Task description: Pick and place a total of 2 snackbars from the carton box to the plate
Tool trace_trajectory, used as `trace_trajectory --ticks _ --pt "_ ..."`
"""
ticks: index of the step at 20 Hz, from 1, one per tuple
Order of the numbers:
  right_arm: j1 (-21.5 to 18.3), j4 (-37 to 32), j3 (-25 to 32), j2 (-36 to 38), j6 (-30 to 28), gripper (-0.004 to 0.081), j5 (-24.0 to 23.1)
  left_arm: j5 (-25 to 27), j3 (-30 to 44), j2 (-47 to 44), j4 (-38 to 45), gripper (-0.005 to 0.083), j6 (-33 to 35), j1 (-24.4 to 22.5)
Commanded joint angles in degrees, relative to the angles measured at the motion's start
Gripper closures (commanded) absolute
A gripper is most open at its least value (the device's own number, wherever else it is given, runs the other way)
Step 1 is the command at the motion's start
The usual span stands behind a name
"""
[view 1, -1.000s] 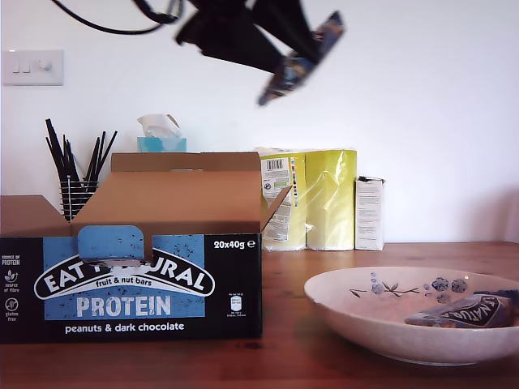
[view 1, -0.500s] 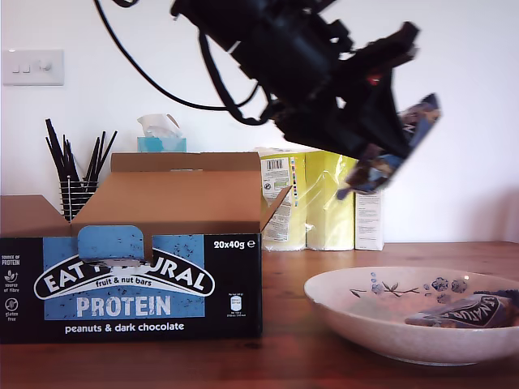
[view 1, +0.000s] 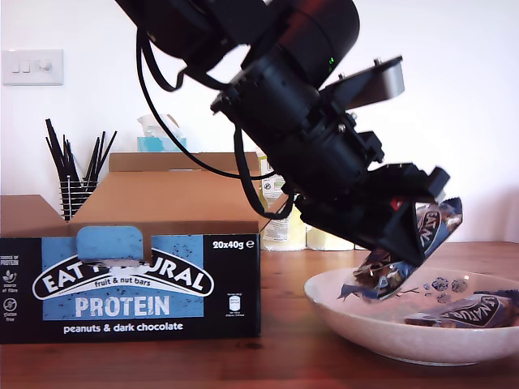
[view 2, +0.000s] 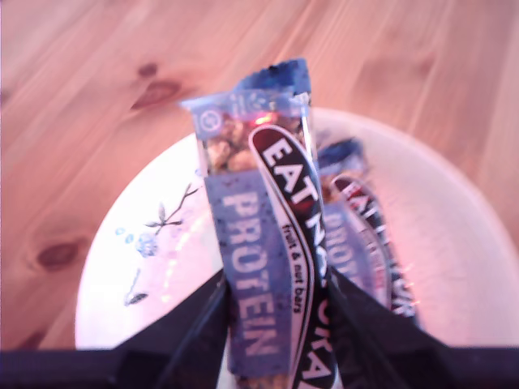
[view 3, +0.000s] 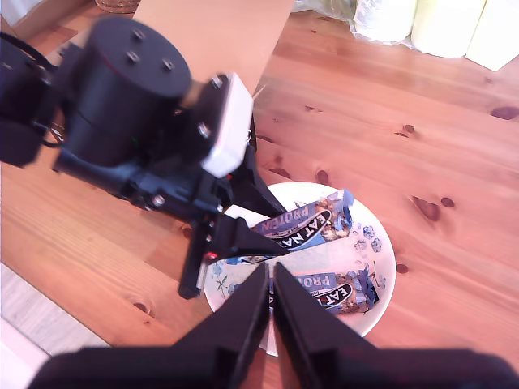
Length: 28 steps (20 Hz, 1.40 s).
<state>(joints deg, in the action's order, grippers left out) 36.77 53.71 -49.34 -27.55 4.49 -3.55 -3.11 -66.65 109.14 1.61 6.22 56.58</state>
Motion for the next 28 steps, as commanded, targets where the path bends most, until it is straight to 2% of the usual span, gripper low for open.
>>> trace_trajectory --ticks 1,6,9,10,16,18,20,21,25,28 --pt "-0.15 -0.22 0.07 0.24 0.20 0.0783 -0.02 0.61 -0.20 1.81 0.11 0.0576 -0.13 -0.04" --pt "-0.15 -0.26 0.07 0.24 0.17 0.0783 -0.02 0.63 -0.20 1.86 -0.22 0.0553 -0.22 -0.07" --pt "-0.15 -0.26 0.07 0.24 0.15 0.0783 -0.02 1.95 -0.22 1.86 -0.28 0.0361 -0.20 -0.15" --pt "-0.15 -0.26 0.07 0.24 0.15 0.0783 -0.02 2.14 -0.22 1.86 -0.28 0.0342 -0.20 -0.15" --pt "-0.15 -0.70 0.07 0.24 0.17 0.0783 -0.02 2.14 -1.66 1.70 -1.18 0.0355 -0.17 -0.15" --pt "-0.15 -0.74 0.07 0.24 0.15 0.0783 -0.02 2.10 -3.89 0.83 -3.96 0.0470 -0.22 -0.04" --pt "-0.15 -0.74 0.07 0.24 -0.04 0.0783 -0.04 0.92 -6.58 -1.44 -8.07 0.0740 -0.22 0.00" --pt "-0.15 -0.74 0.07 0.24 -0.13 0.0783 -0.04 -0.31 -7.78 -2.78 -9.51 0.0790 -0.90 0.00" --pt "-0.15 -4.61 0.13 0.24 -1.44 0.0783 -0.11 -2.29 -9.07 -9.94 -10.93 0.0797 -3.45 -0.85" --pt "-0.17 -8.85 0.20 -0.79 -2.16 0.0783 -1.88 -2.27 -9.01 -14.16 -13.97 0.0797 -4.59 -4.22"
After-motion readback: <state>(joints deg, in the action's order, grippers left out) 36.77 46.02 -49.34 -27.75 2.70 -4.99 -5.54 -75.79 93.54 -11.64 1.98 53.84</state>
